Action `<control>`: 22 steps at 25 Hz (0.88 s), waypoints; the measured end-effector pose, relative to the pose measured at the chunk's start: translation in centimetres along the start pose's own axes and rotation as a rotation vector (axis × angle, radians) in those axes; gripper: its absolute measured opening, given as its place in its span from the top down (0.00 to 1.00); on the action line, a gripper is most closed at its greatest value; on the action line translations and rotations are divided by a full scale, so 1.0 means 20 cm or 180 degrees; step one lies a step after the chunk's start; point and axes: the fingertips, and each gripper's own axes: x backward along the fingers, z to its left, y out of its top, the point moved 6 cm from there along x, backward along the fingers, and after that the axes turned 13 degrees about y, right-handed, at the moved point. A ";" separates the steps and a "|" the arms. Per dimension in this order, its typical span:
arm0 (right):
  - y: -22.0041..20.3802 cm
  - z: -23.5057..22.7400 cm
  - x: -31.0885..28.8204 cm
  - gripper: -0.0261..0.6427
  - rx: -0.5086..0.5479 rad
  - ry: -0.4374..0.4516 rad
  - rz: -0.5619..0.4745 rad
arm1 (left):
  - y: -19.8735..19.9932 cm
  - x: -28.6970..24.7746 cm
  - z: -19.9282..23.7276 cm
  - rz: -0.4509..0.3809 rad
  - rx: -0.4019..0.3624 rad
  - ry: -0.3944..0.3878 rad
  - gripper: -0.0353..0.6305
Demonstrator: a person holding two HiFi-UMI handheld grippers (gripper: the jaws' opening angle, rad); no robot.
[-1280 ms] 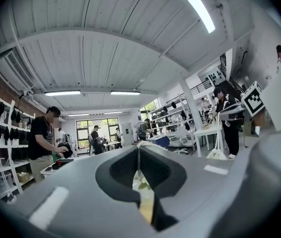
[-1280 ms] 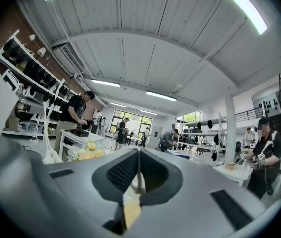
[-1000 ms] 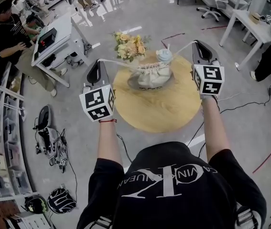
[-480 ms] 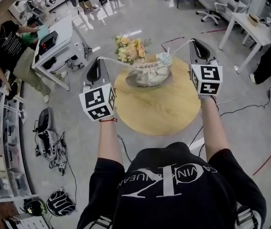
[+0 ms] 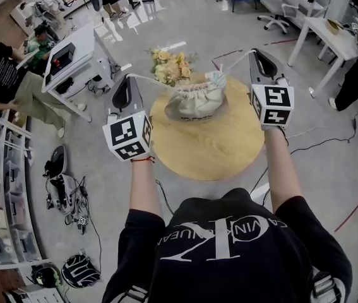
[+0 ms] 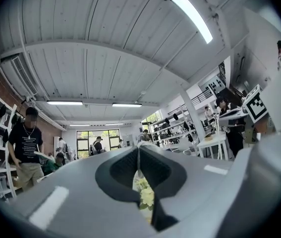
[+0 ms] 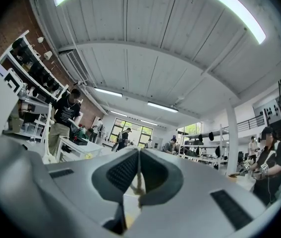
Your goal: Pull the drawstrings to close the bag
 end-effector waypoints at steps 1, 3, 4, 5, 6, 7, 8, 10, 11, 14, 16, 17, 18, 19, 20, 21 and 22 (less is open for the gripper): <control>0.00 0.00 0.00 0.93 0.0000 0.0001 -0.0002 | 0.00 0.00 0.00 0.0002 0.0002 -0.0004 0.92; 0.01 0.00 0.01 0.93 -0.0004 0.0003 -0.0006 | -0.01 0.01 -0.01 0.0007 0.0005 -0.0005 0.92; 0.01 0.00 0.02 0.93 -0.0007 0.0001 -0.0007 | -0.01 0.02 -0.01 0.0009 0.0011 -0.0004 0.92; 0.01 0.00 0.02 0.93 -0.0010 -0.0002 -0.0005 | -0.01 0.02 -0.01 0.0010 0.0016 -0.0002 0.92; 0.01 0.00 0.03 0.93 -0.0012 -0.0005 -0.0003 | -0.01 0.02 -0.01 0.0011 0.0020 0.0000 0.92; 0.00 0.00 0.03 0.93 -0.0014 -0.0009 0.0001 | -0.01 0.02 -0.01 0.0013 0.0021 0.0004 0.92; 0.00 0.00 0.03 0.93 -0.0014 -0.0012 0.0005 | -0.01 0.02 -0.02 0.0013 0.0021 0.0007 0.92; -0.01 0.00 0.04 0.93 -0.0005 -0.0019 0.0015 | -0.01 0.02 -0.02 0.0010 0.0024 0.0006 0.92; -0.01 0.00 0.04 0.93 0.0002 -0.0020 0.0022 | -0.01 0.02 -0.02 0.0009 0.0026 0.0001 0.92; -0.01 0.01 0.05 0.93 0.0013 -0.0027 0.0056 | -0.01 0.02 -0.01 0.0008 0.0020 -0.0015 0.92; -0.02 0.01 0.05 0.93 0.0013 -0.0033 0.0073 | -0.02 0.02 -0.02 0.0009 0.0011 -0.0020 0.92; -0.02 0.00 0.05 0.93 0.0013 -0.0036 0.0078 | -0.02 0.02 -0.02 0.0011 0.0007 -0.0020 0.92; -0.02 0.00 0.05 0.93 0.0014 -0.0038 0.0083 | -0.02 0.01 -0.03 0.0013 0.0006 -0.0021 0.92; -0.03 0.00 0.05 0.93 0.0016 -0.0040 0.0088 | -0.03 0.01 -0.03 0.0015 0.0010 -0.0022 0.92; -0.03 -0.01 0.06 0.93 0.0018 -0.0041 0.0095 | -0.03 0.01 -0.03 0.0018 0.0015 -0.0025 0.92; -0.03 -0.01 0.06 0.93 0.0020 -0.0043 0.0102 | -0.03 0.01 -0.04 0.0020 0.0020 -0.0028 0.93; -0.04 -0.01 0.06 0.93 0.0022 -0.0045 0.0110 | -0.03 0.01 -0.05 0.0021 0.0021 -0.0033 0.92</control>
